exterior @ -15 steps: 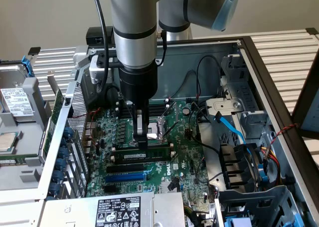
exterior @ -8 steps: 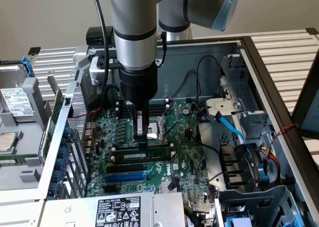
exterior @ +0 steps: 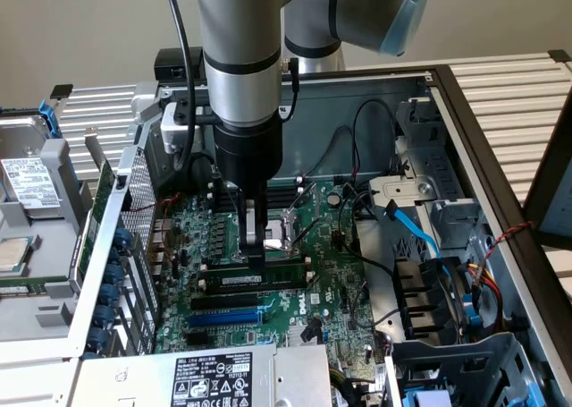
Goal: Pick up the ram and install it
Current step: 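Press down the ram until it locks into place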
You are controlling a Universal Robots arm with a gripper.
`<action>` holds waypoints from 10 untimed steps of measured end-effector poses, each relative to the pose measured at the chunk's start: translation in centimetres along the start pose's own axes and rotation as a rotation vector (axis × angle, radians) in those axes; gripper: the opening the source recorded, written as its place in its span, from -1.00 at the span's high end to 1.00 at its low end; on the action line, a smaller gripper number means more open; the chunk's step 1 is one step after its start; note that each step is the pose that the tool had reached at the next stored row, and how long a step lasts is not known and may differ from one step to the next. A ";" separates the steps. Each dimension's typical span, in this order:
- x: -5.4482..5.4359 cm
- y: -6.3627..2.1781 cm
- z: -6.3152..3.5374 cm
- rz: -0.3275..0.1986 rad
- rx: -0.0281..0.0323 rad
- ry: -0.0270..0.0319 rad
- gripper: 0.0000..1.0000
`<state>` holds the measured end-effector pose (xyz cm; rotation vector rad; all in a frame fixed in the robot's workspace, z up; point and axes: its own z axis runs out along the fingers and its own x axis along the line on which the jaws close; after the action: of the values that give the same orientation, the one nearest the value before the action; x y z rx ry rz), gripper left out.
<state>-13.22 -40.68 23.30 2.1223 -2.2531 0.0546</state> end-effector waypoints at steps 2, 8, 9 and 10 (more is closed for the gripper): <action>0.0 0.00 0.02 0.000 0.0001 0.0002 0.80; 0.0 0.00 0.09 0.000 0.0006 0.0000 0.80; 0.0 0.00 0.09 0.000 0.0007 0.0000 0.80; 0.0 0.00 0.09 0.000 0.0006 0.0000 0.80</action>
<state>-13.22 -40.68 23.21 2.1227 -2.2534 0.0553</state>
